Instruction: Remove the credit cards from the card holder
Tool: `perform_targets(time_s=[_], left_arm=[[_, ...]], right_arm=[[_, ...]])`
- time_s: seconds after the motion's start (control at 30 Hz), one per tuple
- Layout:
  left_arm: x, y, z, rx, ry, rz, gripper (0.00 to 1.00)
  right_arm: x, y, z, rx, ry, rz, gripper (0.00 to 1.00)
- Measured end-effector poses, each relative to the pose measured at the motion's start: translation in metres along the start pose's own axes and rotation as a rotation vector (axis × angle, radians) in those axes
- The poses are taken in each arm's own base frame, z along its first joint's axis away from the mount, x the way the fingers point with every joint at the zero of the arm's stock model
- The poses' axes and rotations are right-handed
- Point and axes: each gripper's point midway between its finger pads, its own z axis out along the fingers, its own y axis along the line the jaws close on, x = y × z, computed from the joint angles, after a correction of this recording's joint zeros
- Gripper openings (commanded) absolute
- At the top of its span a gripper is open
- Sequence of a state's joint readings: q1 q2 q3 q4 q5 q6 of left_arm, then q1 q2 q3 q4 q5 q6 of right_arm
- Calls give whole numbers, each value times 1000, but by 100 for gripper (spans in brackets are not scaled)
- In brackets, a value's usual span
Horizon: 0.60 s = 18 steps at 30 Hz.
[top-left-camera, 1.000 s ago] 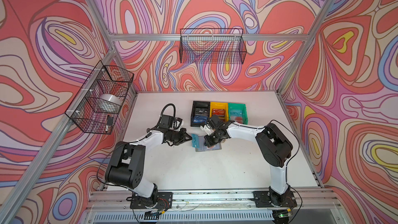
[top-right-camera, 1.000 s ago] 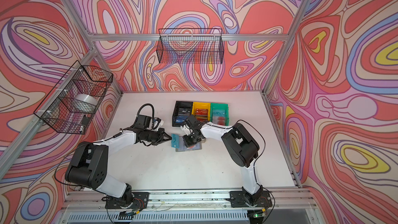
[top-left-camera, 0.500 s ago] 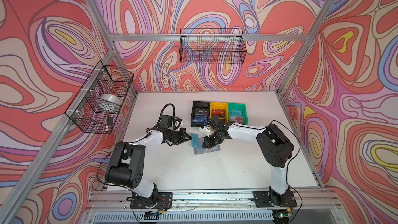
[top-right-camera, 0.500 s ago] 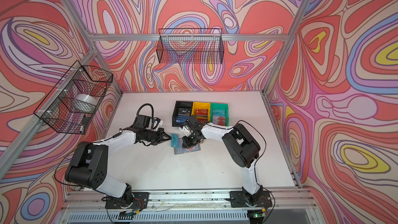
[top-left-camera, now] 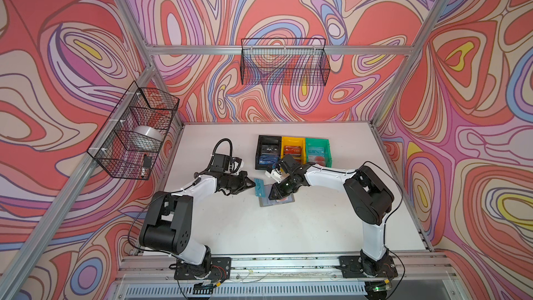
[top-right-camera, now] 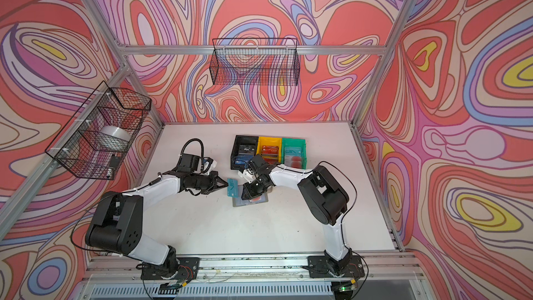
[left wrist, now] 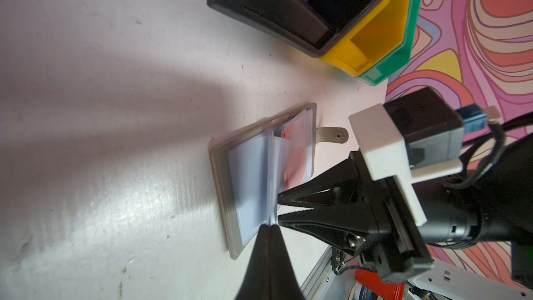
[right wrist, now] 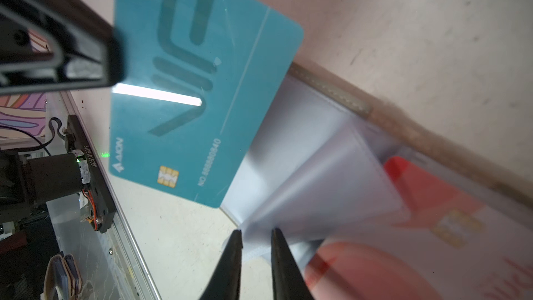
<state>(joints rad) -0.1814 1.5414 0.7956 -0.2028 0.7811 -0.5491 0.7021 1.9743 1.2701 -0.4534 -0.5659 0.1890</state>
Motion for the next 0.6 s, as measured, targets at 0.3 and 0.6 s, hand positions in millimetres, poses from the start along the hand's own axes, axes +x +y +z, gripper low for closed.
perform_targets(time_s=[0.3, 0.6], left_arm=[[-1, 1, -1, 0, -4, -1, 0], [0, 4, 1, -2, 5, -8, 0]], right_arm=[[-9, 6, -19, 34, -57, -30, 23], [-11, -1, -31, 108, -97, -39, 24]])
